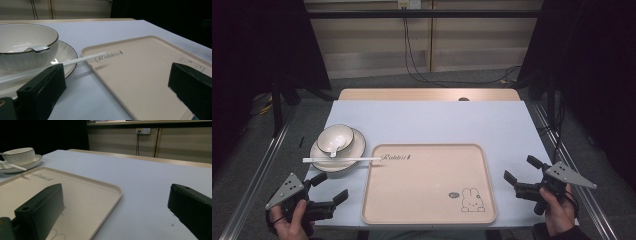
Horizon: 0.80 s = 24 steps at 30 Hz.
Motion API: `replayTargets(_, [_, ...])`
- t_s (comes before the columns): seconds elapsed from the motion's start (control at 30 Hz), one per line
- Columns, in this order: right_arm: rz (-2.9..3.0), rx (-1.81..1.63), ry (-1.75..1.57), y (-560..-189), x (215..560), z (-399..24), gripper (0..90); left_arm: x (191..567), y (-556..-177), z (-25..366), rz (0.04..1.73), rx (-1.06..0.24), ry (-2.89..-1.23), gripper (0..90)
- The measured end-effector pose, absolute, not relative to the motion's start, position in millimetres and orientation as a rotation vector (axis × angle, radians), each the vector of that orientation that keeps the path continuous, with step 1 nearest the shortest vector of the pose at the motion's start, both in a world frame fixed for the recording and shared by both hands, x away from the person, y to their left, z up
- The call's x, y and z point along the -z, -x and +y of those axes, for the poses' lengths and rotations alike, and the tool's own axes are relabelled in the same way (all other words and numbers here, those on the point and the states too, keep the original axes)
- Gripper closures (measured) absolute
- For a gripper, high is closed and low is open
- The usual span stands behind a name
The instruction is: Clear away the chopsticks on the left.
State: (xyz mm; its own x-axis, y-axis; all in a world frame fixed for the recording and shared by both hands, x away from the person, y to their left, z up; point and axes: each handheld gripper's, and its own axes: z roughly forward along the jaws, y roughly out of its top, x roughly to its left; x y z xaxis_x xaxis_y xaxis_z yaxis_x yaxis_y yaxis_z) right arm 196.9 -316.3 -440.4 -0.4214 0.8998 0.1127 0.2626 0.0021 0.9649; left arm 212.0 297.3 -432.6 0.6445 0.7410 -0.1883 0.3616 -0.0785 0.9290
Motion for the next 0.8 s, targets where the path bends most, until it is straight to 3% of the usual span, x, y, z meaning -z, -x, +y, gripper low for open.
replayTargets(0.47, [1.722,-1.445,-1.182,-197,441,-316,0.2,433,-215,294,0.874,-0.361,-1.727,1.9])
replayTargets(0.63, [1.72,-1.441,-1.177,-197,441,-316,0.2,429,-218,292,0.909,-0.425,-1.736,4.0])
replayTargets(0.73, [1.722,-1.442,-1.171,-197,441,-316,0.2,426,-224,297,0.878,-0.302,-1.767,7.6])
replayTargets(0.8, [1.726,-1.441,-1.174,-197,442,-316,0.2,425,-225,299,0.871,-0.282,-1.77,5.1])
